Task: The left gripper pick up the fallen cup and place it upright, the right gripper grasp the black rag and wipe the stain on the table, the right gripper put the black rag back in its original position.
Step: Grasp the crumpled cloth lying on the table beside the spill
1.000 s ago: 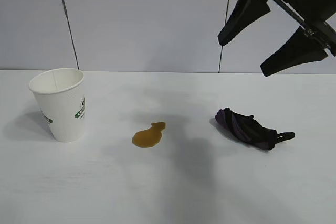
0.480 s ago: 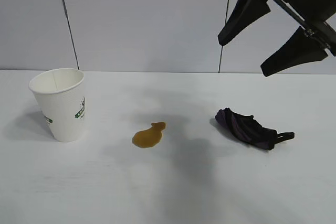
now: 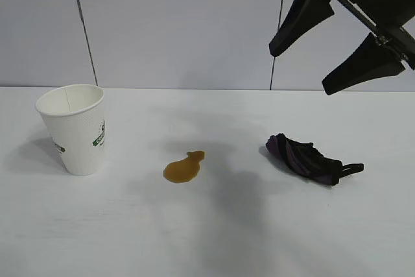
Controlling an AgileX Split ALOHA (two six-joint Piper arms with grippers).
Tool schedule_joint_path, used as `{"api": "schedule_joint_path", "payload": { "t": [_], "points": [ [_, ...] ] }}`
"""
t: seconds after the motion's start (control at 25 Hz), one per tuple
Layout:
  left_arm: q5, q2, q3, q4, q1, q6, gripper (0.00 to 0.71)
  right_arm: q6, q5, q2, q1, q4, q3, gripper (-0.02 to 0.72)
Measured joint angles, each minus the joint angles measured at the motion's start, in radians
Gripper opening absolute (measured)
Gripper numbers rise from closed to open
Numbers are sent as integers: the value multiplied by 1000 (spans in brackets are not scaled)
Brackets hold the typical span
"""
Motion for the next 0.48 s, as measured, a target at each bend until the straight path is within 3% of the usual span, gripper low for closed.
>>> {"api": "schedule_joint_path", "payload": {
  "t": [0.32, 0.48],
  "points": [
    [-129, -2, 46, -13, 0, -1, 602, -4, 0, 0, 0, -1, 0, 557],
    [-137, -3, 49, -14, 0, -1, 602, -4, 1, 0, 0, -60, 0, 557]
  ]
}}
